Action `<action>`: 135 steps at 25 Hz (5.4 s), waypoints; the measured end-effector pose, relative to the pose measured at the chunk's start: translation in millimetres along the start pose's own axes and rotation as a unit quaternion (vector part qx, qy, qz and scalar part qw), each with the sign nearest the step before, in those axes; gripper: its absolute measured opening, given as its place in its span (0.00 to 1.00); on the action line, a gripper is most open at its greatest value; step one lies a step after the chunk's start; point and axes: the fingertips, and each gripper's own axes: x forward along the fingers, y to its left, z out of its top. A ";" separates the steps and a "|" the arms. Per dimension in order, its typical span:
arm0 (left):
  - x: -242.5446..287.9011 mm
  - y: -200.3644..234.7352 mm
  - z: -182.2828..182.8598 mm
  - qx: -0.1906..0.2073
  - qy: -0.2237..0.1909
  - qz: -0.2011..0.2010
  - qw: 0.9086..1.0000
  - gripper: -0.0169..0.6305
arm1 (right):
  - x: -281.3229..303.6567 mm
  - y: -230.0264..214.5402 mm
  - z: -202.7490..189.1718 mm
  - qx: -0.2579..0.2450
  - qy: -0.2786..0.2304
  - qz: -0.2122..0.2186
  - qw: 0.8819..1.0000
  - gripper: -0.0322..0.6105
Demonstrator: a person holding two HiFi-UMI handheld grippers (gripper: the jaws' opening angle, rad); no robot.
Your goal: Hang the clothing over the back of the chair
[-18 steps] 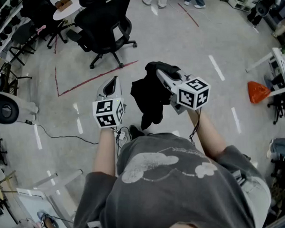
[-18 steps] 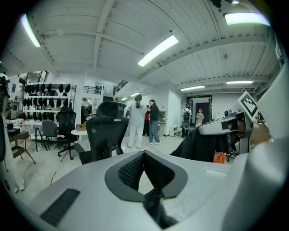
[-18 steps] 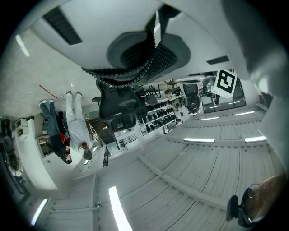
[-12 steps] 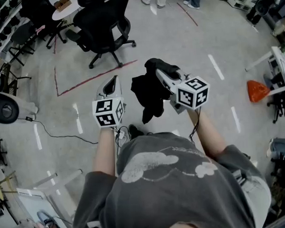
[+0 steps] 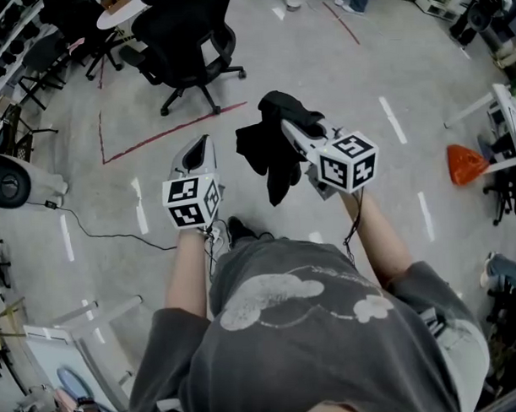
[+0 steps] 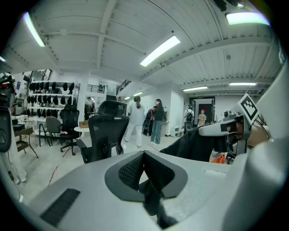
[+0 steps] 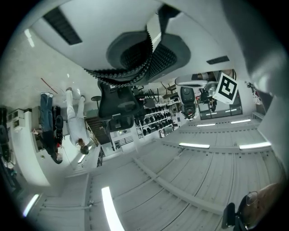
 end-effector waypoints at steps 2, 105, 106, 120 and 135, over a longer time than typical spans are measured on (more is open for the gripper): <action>-9.5 -3.3 -6.6 -0.007 0.000 0.008 1.000 0.03 | -6.1 1.7 -5.0 -0.019 0.007 0.005 1.000 0.05; 349.7 517.0 375.7 0.055 -0.159 0.180 0.969 0.03 | 687.7 -113.9 527.9 -0.108 -0.175 0.172 0.963 0.05; 354.8 511.9 379.1 0.057 -0.160 0.172 0.970 0.03 | 681.5 -124.4 533.8 -0.105 -0.181 0.162 0.965 0.05; 379.4 438.5 406.9 0.076 -0.183 0.071 0.978 0.03 | 574.0 -186.6 545.5 -0.158 -0.222 0.036 0.962 0.05; 333.5 355.8 379.6 0.076 -0.180 0.014 0.981 0.03 | 460.6 -175.3 484.7 -0.148 -0.264 -0.038 0.953 0.05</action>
